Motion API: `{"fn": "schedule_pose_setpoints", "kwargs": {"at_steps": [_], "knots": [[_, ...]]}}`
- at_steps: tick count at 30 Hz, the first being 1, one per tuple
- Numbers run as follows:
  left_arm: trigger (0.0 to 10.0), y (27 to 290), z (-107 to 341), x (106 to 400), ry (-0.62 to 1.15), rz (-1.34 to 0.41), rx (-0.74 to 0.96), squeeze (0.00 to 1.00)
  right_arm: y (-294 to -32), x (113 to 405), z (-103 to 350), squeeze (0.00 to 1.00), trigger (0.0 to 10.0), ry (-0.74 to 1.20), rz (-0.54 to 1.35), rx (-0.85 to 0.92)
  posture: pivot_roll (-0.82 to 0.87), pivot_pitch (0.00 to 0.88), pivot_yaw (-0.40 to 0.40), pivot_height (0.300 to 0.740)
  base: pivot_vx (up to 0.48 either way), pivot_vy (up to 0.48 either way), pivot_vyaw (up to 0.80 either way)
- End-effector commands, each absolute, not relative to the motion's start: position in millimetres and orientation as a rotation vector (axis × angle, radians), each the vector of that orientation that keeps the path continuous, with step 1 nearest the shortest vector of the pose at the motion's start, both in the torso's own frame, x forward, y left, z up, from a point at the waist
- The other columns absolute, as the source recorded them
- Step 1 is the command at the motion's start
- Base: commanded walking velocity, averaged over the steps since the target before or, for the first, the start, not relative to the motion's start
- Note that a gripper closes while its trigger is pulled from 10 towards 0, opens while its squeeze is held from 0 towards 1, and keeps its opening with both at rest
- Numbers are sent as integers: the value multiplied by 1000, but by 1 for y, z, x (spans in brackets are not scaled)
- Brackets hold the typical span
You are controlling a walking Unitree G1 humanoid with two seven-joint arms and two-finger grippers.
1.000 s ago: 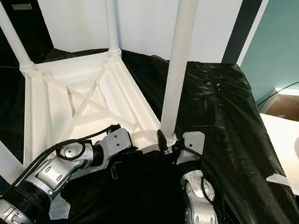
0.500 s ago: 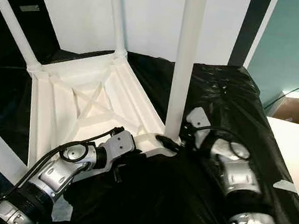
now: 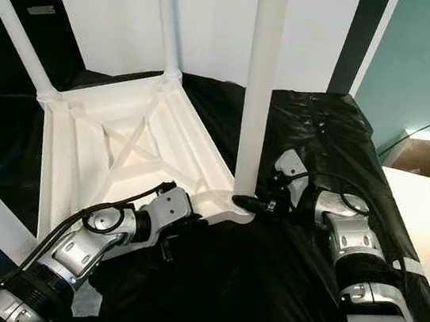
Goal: Building children table
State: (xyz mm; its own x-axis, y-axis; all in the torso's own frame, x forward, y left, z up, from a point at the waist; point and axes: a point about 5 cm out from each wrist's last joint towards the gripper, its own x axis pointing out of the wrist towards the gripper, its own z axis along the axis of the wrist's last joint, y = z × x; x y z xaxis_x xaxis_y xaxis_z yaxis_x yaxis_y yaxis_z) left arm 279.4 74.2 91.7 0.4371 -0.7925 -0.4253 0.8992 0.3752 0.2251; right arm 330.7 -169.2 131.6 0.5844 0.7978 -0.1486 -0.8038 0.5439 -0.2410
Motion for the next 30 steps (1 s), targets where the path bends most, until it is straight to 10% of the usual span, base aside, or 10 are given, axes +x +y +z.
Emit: {"fn": "schedule_pose_setpoints", "kwargs": {"at_steps": [1, 15, 16, 17, 18, 20, 25, 27, 28, 30], "knots": [[10000, 87, 33, 249, 579, -1119, 423, 0, -156, 330, 141, 0, 0, -178, 672, -225, 55, 0, 15, 740, 0, 0, 0], [10000, 89, 34, 251, 579, -1133, 442, 0, -131, 290, 103, 0, 0, -198, 357, -15, 40, 0, 30, 740, 0, 0, 0], [10000, 89, 36, 253, 560, -1123, 427, 0, -129, 289, 103, 0, 6235, -195, 367, -21, 40, 0, 30, 740, 0, 0, 0], [10000, 89, 36, 253, 560, -1123, 427, 0, -129, 289, 103, 0, 6235, -195, 367, -21, 40, 0, 30, 740, 0, 0, 0], [10000, 88, 39, 256, 530, -1121, 411, 569, -127, 289, 103, 0, 10000, -192, 370, -28, 40, 0, 30, 740, 0, 0, 0], [10000, 86, 44, 259, 489, -1106, 387, 1000, -126, 289, 104, 0, 10000, -186, 358, -47, 35, 0, 28, 740, 0, 0, 0], [10000, 85, 75, 287, 201, -886, 310, 1000, -131, 289, 106, 0, 10000, -166, 295, -99, 38, 0, 25, 740, 0, 0, 0], [10000, 86, 90, 294, 82, -807, 246, 671, -135, 289, 107, 333, 10000, -158, 270, -72, 37, 0, 22, 740, 0, 0, 0], [10000, 86, 97, 294, 36, -782, 190, 341, -135, 289, 108, 1000, 10000, -166, 266, -59, 33, 0, 23, 740, 0, 0, 0], [10000, 86, 102, 295, 7, -765, 152, 341, -135, 288, 108, 1000, 10000, -173, 263, -52, 33, 0, 23, 740, 0, 0, 0]]}}
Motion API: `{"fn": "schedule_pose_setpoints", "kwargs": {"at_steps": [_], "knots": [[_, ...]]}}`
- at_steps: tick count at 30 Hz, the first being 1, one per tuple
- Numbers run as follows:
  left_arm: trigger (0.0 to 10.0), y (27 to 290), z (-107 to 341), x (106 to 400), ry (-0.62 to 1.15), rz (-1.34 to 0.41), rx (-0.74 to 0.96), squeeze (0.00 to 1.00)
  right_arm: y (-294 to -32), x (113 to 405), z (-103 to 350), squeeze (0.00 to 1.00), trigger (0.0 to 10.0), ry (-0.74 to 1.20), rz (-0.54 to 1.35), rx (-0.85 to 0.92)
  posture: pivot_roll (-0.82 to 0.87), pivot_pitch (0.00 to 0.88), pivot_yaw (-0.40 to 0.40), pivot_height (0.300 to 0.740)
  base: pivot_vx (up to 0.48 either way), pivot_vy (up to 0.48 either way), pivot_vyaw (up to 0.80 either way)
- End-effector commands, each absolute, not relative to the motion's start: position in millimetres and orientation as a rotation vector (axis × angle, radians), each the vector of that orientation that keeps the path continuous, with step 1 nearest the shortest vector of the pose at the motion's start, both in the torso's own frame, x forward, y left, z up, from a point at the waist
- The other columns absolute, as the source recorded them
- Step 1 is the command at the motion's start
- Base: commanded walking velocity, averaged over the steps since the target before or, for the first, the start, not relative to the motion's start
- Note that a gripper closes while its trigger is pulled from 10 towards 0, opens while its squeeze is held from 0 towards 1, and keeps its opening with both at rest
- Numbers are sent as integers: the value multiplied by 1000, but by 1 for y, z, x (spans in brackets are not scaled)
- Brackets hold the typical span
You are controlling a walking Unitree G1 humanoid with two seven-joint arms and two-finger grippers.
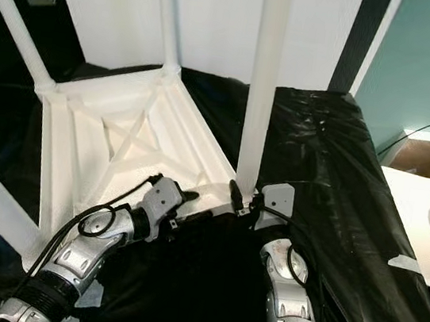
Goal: Building children table
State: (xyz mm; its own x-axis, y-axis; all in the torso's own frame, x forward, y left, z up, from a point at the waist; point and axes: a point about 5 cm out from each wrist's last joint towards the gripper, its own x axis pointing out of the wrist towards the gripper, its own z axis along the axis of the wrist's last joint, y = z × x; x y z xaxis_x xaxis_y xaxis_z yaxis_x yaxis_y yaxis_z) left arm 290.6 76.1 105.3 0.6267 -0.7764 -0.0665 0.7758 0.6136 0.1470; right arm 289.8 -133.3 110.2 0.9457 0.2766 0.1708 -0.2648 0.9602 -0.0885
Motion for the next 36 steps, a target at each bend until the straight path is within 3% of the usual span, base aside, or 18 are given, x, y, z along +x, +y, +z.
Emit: {"fn": "schedule_pose_setpoints", "kwargs": {"at_steps": [1, 2, 3, 4, 12, 18, 26, 31, 33, 34, 36], "knots": [[10000, 85, 107, 293, -26, -754, 100, 86, -134, 288, 110, 1000, 10000, -185, 272, -66, 28, 0, 28, 740, 0, 0, 0], [10000, 85, 107, 293, -26, -754, 100, 86, -134, 288, 110, 1000, 10000, -185, 272, -66, 28, 0, 28, 740, 0, 0, 0], [10000, 85, 111, 291, -59, -735, 41, 0, -132, 287, 112, 1000, 10000, -200, 284, -88, 24, 0, 30, 740, 0, 0, 0], [10000, 85, 115, 289, -86, -712, -17, 0, -129, 287, 115, 0, 10000, -211, 300, -109, 21, 0, 33, 740, 0, 0, 0], [10000, 93, 120, 271, -151, -612, -200, 0, -150, 273, 117, 0, 10000, -158, 255, -131, 13, 0, 46, 740, 0, 0, 0], [10000, 92, 110, 243, -111, -684, -177, 0, -165, 258, 114, 0, 10000, -129, 231, -146, 1, 0, 55, 740, 0, 0, 0], [10000, 114, 106, 219, -95, -539, -197, 0, -174, 249, 113, 0, 10000, -115, 216, -169, -4, 0, 72, 740, 0, 0, 0], [10000, 140, 107, 195, -142, -307, -234, 0, -172, 245, 115, 0, 10000, -91, 270, -165, 26, 0, 64, 740, 0, 0, 0], [10000, 140, 107, 195, -142, -307, -234, 0, -172, 245, 115, 0, 10000, -91, 270, -165, 26, 0, 64, 740, 0, 0, 0], [10000, 157, 106, 173, -161, -140, -212, 0, -167, 243, 114, 616, 10000, -73, 334, -150, 48, 0, 55, 740, 0, 0, 0], [10000, 157, 106, 173, -161, -140, -212, 0, -167, 243, 114, 616, 10000, -73, 334, -150, 48, 0, 55, 740, 0, 0, 0]]}}
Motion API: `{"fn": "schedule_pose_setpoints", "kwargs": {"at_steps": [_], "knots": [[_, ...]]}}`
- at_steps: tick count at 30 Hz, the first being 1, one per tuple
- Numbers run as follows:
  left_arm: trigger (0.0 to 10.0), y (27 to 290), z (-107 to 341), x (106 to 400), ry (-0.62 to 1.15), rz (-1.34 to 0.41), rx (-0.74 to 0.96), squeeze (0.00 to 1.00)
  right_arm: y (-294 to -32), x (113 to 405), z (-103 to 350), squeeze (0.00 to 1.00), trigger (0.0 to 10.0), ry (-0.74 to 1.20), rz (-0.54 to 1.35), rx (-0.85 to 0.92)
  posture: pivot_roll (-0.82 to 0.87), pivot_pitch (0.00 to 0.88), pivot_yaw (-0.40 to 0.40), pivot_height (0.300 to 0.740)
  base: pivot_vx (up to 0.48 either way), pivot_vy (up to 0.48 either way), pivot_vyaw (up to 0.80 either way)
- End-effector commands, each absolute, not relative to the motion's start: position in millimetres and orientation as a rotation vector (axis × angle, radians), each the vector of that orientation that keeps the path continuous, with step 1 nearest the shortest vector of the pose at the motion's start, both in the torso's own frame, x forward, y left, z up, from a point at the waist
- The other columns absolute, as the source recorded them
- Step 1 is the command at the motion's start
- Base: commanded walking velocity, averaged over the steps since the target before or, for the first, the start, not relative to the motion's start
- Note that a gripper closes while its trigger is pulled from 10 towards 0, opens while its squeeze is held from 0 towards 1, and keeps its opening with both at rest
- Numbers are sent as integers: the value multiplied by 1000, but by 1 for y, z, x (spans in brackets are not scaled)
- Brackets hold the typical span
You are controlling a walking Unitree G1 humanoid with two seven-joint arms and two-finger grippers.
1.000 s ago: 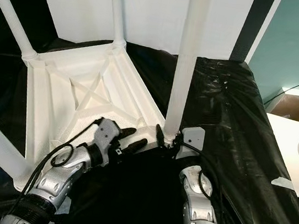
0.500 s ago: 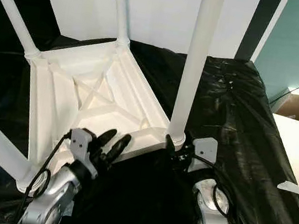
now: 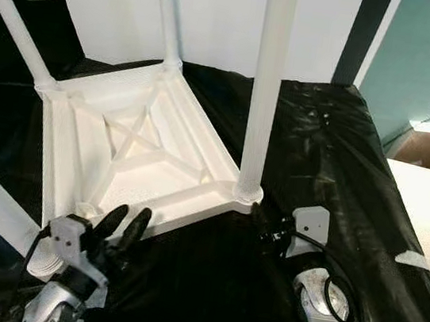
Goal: Building children table
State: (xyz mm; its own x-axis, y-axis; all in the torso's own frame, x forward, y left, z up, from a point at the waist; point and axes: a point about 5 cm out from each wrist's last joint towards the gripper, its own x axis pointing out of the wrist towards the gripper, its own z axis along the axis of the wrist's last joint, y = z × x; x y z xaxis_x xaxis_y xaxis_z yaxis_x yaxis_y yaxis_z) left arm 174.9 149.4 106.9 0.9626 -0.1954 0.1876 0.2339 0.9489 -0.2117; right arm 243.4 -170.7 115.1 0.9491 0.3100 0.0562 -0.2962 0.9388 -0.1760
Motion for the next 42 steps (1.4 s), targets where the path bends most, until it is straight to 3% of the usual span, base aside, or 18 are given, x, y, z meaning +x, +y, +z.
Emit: {"fn": "schedule_pose_setpoints", "kwargs": {"at_steps": [1, 2, 4, 5, 6, 8, 9, 10, 11, 14, 15, 16, 17, 20, 21, 28, 29, 42], "knots": [[10000, 161, 105, 164, -150, -94, -205, 192, -165, 243, 114, 925, 10000, -62, 361, -146, 75, 0, 42, 740, 0, 0, 0], [10000, 164, 102, 155, -129, -73, -201, 475, -163, 243, 113, 941, 10000, -52, 388, -148, 92, 0, 34, 740, 0, 0, 0], [10000, 166, 100, 148, -111, -61, -199, 471, -161, 244, 112, 902, 10000, -47, 411, -153, 92, 0, 34, 740, 0, 0, 0], [10000, 168, 98, 143, -98, -49, -199, 451, -159, 245, 112, 357, 10000, -43, 433, -161, 106, 0, 28, 740, 0, 0, 0], [10000, 171, 95, 134, -80, -29, -203, 325, -156, 247, 111, 0, 10000, -34, 460, -168, 119, 0, 23, 740, 0, 0, 0], [10000, 172, 94, 129, -69, -16, -206, 325, -154, 249, 110, 0, 10000, -28, 476, -172, 119, 0, 23, 740, 0, 0, 0], [10000, 173, 92, 123, -56, -1, -211, 180, -153, 250, 110, 0, 10000, -22, 486, -174, 144, 0, 10, 740, 0, 0, 0], [10000, 173, 92, 123, -56, -1, -211, 180, -153, 250, 110, 0, 10000, -22, 486, -174, 144, 0, 10, 740, 0, 0, 0], [10000, 175, 88, 115, -44, 28, -219, 78, -152, 252, 109, 0, 10000, -16, 496, -173, 154, 0, 4, 740, 0, 0, 0], [10000, 177, 85, 108, -35, 52, -220, 82, -150, 254, 108, 0, 10000, -14, 505, -173, 170, 0, -2, 740, 0, 0, 0], [10000, 180, 81, 100, -27, 87, -214, 369, -148, 256, 107, 0, 10000, -11, 515, -171, 177, 0, -5, 740, 0, 0, 0], [10000, 183, 78, 94, -28, 127, -204, 451, -145, 259, 107, 0, 10000, -10, 524, -170, 187, 0, -8, 740, 0, 0, 0], [10000, 188, 75, 87, -34, 190, -173, 820, -141, 263, 106, 0, 10000, -10, 536, -170, 195, 0, -11, 740, 0, 0, 0], [10000, 189, 75, 86, -34, 204, -165, 820, -141, 264, 106, 0, 10000, -9, 539, -170, 195, 0, -11, 740, 0, 0, 0], [10000, 192, 74, 84, -35, 231, -155, 1000, -140, 265, 106, 0, 10000, -8, 542, -170, 202, 0, -15, 740, 0, 0, 0], [10000, 212, 73, 80, -57, 386, -94, 992, -136, 269, 103, 0, 10000, -1, 552, -171, 209, 0, -17, 740, 0, 0, 0], [10000, 214, 76, 84, -78, 396, -89, 427, -135, 269, 101, 0, 10000, 5, 558, -171, 209, 0, -20, 740, 0, 0, 0], [10000, 190, 113, 126, -255, 202, -104, 416, -139, 265, 85, 0, 10000, 94, 576, -141, 183, 0, -15, 740, 0, 0, 0]]}}
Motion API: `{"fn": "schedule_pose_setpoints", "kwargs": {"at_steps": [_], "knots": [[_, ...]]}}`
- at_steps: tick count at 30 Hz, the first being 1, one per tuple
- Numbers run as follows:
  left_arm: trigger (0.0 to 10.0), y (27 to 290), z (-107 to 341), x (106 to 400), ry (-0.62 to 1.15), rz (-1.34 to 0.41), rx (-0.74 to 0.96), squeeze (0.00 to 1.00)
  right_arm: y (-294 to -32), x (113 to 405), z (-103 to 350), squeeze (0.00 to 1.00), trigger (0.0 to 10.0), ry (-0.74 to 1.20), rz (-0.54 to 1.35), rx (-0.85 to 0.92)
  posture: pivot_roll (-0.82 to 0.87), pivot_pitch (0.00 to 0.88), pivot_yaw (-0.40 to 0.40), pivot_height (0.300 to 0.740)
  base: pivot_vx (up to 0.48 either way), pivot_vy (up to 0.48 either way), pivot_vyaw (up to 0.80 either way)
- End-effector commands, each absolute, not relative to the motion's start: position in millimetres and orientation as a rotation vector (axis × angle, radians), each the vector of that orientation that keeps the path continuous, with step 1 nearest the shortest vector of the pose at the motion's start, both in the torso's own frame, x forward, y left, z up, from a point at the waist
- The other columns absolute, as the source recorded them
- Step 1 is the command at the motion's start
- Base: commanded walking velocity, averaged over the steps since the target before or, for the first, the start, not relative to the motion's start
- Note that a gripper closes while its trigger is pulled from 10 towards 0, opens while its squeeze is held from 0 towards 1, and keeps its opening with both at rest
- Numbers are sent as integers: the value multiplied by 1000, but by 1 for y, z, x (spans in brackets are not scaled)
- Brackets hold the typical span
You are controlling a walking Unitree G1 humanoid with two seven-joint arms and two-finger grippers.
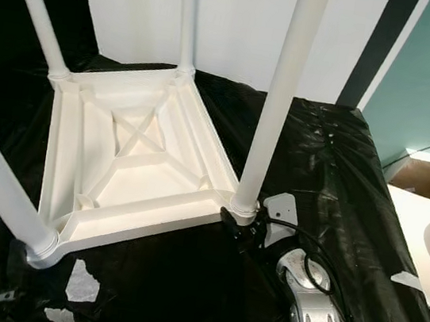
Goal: Building children table
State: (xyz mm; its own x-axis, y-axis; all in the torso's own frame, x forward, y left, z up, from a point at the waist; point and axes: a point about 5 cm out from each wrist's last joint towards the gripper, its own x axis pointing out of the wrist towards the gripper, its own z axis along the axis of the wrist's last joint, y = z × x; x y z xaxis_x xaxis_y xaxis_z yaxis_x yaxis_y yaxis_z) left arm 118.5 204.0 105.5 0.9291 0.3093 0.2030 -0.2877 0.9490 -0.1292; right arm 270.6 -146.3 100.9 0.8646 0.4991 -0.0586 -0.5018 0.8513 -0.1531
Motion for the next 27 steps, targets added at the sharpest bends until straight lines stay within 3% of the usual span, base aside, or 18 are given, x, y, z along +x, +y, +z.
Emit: {"fn": "schedule_pose_setpoints", "kwargs": {"at_steps": [1, 14, 18, 23, 24, 25, 26, 27], "knots": [[10000, 190, 113, 126, -255, 202, -104, 416, -139, 265, 85, 0, 10000, 94, 576, -141, 183, 0, -15, 740, 0, 0, 0], [10000, 180, 130, 135, -281, 97, -93, 416, -162, 255, 85, 0, 10000, 194, 520, -107, 165, 0, -19, 740, 0, 0, 0], [10000, 178, 140, 152, -317, 58, -52, 408, -178, 242, 89, 0, 10000, 229, 543, -130, 141, 0, -12, 740, 0, 0, 0], [10000, 178, 144, 167, -344, 50, -45, 404, -179, 237, 92, 0, 10000, 256, 596, -113, 137, 0, -10, 740, 0, 0, 0], [10000, 175, 153, 186, -385, 39, -48, 325, -175, 227, 97, 0, 10000, 302, 709, -52, 117, 0, -2, 740, 0, 0, 0], [10000, 175, 153, 186, -385, 39, -48, 325, -175, 227, 97, 0, 10000, 302, 709, -52, 117, 0, -2, 740, 0, 0, 0], [10000, 173, 156, 192, -397, 35, -49, 192, -173, 226, 98, 0, 10000, 302, 739, -53, 108, 0, 2, 740, 0, 0, 0], [10000, 171, 158, 196, -404, 32, -50, 184, -172, 227, 98, 0, 10000, 296, 751, -60, 108, 0, 2, 740, 0, 0, 0]]}}
